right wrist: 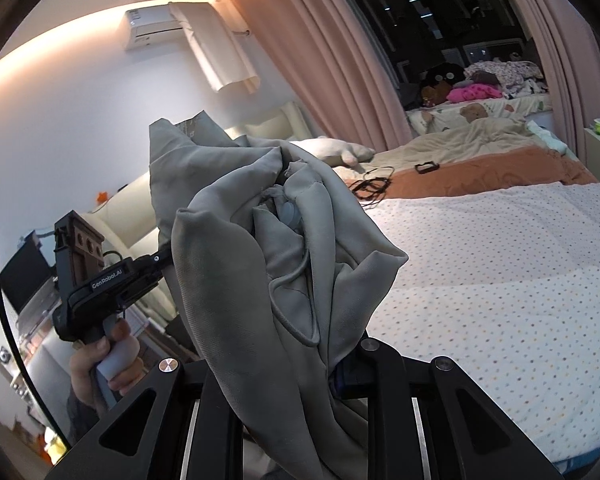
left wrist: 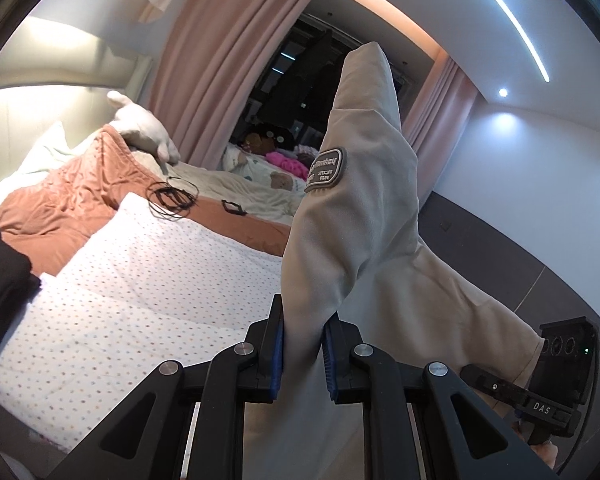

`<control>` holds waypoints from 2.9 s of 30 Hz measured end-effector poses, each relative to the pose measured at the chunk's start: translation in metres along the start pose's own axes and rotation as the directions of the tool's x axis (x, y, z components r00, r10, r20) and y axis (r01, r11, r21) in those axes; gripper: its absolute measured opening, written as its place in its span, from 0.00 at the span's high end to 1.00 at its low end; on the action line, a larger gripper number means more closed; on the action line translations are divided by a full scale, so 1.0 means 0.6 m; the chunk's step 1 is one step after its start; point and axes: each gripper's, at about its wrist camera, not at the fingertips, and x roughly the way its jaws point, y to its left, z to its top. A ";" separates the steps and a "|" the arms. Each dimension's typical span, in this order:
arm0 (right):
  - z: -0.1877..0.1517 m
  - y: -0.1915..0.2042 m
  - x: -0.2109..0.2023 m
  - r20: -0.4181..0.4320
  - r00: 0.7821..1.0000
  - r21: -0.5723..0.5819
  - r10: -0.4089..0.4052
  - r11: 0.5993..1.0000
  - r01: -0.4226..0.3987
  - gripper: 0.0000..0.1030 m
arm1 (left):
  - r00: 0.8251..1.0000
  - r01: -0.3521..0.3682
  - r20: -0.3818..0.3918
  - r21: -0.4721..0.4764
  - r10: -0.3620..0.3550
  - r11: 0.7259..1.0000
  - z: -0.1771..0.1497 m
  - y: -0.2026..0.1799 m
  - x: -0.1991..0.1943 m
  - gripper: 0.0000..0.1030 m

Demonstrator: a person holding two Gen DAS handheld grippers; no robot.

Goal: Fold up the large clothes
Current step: 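Carry the held jacket with both tools toward the black clothes stack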

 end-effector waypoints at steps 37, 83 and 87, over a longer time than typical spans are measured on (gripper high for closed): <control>0.016 0.376 0.424 -0.191 0.910 -0.149 0.368 0.905 -0.398 0.81 | 0.939 -0.280 0.188 -0.071 0.289 0.957 0.165 0.450 -0.270 0.85; -0.050 0.458 1.101 -0.458 0.718 0.124 0.525 0.837 -0.534 0.82 | 0.685 -0.723 -0.055 -0.172 0.726 0.669 0.284 0.908 -0.078 0.85; -0.083 0.402 1.171 -0.481 0.717 0.182 0.504 0.858 -0.480 0.82 | 0.637 -0.771 -0.165 -0.139 0.753 0.622 0.271 0.954 -0.003 0.82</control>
